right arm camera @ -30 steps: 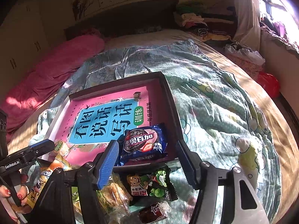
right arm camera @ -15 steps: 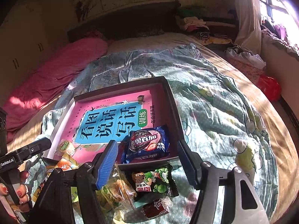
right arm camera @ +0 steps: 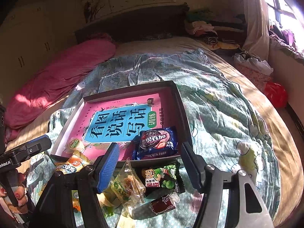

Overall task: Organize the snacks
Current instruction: 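Withdraw both open tools from the tray toward the remaining snacks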

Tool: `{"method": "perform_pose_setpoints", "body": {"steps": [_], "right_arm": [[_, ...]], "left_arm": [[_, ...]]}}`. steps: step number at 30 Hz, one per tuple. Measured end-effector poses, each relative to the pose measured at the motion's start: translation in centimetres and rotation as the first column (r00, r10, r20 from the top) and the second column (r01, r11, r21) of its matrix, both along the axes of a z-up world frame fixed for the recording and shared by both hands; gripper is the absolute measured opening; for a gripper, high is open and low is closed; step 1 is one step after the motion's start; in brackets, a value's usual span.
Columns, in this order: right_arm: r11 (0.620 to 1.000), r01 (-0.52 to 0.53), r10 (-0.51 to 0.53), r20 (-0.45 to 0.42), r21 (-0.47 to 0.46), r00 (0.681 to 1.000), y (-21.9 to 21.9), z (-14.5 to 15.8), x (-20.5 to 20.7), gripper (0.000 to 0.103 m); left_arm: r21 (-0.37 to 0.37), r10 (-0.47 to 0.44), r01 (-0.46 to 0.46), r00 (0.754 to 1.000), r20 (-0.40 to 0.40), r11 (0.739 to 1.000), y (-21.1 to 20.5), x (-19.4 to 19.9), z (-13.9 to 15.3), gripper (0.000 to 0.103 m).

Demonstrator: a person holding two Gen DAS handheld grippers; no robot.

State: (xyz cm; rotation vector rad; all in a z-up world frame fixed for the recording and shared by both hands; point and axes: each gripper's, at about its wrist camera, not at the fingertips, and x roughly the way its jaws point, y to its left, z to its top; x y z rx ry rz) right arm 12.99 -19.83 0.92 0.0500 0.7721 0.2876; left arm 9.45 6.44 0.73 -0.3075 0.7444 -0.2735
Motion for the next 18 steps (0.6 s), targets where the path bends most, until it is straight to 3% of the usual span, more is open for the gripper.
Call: {"method": "perform_pose_setpoints", "body": {"steps": [18], "right_arm": [[0.998, -0.067, 0.067, -0.008, -0.005, 0.998, 1.1, 0.1, -2.4, 0.066]], "left_arm": [[0.040, -0.032, 0.032, 0.999, -0.007, 0.999, -3.2, -2.5, 0.3, 0.075]]}}
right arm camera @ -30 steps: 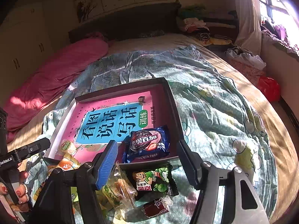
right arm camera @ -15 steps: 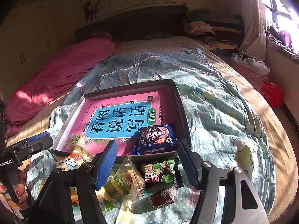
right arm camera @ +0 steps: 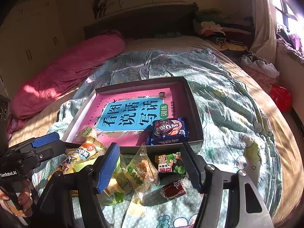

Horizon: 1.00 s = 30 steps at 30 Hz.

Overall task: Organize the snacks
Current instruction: 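Withdraw both open tools from the tray toward the remaining snacks, then grasp the long yellow snack bar with the left tool and lift it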

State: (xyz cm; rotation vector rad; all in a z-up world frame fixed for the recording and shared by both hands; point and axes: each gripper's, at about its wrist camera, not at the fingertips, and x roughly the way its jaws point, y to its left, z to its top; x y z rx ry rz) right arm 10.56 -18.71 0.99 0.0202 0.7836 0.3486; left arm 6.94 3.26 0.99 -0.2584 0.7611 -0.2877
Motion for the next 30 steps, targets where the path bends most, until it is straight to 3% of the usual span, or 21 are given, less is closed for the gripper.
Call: {"method": "perform_pose_setpoints", "body": {"steps": [14, 20, 24, 30], "right_arm": [[0.999, -0.035, 0.035, -0.024, -0.014, 0.999, 0.7, -0.6, -1.3, 0.066], [0.999, -0.032, 0.031, -0.038, -0.006, 0.999, 0.1, -0.9, -1.7, 0.066], [0.999, -0.040, 0.039, -0.054, -0.006, 0.998, 0.1, -1.2, -2.0, 0.066], [0.999, -0.047, 0.048, -0.093, 0.008, 0.995, 0.0, -2.3, -2.0, 0.066]], "left_arm": [[-0.012, -0.025, 0.025, 0.999, -0.022, 1.000, -0.8, -0.7, -0.3, 0.075], [-0.009, -0.026, 0.026, 0.999, -0.041, 1.000, -1.0, -0.7, -0.7, 0.064], [-0.003, -0.026, 0.026, 0.998, -0.050, 1.000, -1.0, -0.7, -0.8, 0.050], [0.009, -0.031, 0.032, 0.996, -0.078, 0.999, -1.2, -0.7, -1.4, 0.045]]}}
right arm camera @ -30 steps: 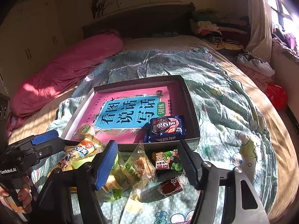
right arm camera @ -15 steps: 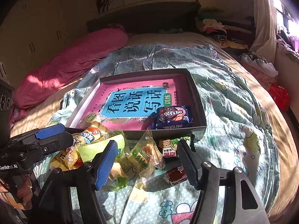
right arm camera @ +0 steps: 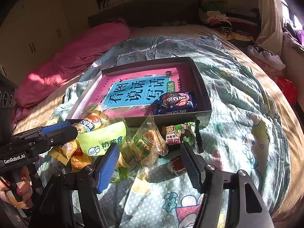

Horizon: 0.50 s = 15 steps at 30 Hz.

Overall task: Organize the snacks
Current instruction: 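Grasp the long yellow snack bar with the left tool and lift it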

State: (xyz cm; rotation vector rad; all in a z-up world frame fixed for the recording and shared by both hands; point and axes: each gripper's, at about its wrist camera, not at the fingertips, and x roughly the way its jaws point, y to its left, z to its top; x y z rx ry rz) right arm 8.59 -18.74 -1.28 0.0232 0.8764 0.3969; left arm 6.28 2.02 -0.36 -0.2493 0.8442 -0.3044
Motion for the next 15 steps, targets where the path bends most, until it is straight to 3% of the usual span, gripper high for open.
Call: {"method": "perform_pose_setpoints", "body": {"steps": [15], "right_arm": [[0.999, -0.041, 0.041, -0.044, -0.001, 0.998, 1.1, -1.7, 0.2, 0.066]], "left_arm": [[0.038, -0.012, 0.014, 0.998, -0.055, 0.999, -0.5, 0.5, -1.1, 0.044]]}}
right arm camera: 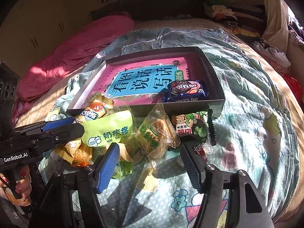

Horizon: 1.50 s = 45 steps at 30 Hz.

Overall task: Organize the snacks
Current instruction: 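Grasp the long yellow snack bar with the left tool and lift it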

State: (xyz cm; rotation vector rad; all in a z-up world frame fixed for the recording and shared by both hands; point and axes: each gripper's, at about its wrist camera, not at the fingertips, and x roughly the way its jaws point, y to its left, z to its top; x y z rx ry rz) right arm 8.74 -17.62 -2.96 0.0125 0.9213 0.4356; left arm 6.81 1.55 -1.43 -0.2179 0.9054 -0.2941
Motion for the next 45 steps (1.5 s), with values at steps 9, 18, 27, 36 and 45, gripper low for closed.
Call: {"method": "perform_pose_setpoints", "body": {"steps": [9, 18, 27, 36, 45], "right_arm": [[1.000, 0.002, -0.001, -0.015, 0.021, 1.000, 0.0, -0.5, 0.4, 0.066], [1.000, 0.003, -0.002, -0.017, 0.026, 1.000, 0.1, -0.6, 0.6, 0.066], [0.999, -0.012, 0.012, -0.007, 0.053, 1.000, 0.3, -0.8, 0.9, 0.063], [0.997, -0.001, 0.004, -0.030, 0.081, 1.000, 0.1, -1.9, 1.7, 0.052], [0.992, 0.001, 0.003, -0.031, 0.125, 1.000, 0.3, -2.6, 2.9, 0.050]], "left_arm": [[-0.064, -0.016, 0.015, 1.000, -0.017, 0.998, 0.5, 0.6, -0.2, 0.026], [-0.218, -0.009, -0.015, 0.994, -0.109, 0.976, 2.1, 2.4, -0.7, 0.026], [-0.250, 0.000, -0.051, 0.979, -0.203, 0.967, 1.7, 4.4, -1.5, 0.027], [-0.180, 0.007, -0.050, 0.973, -0.231, 0.982, 0.4, 5.6, -1.8, 0.027], [-0.179, 0.009, -0.047, 0.978, -0.208, 0.983, 0.4, 5.7, -2.0, 0.026]]}}
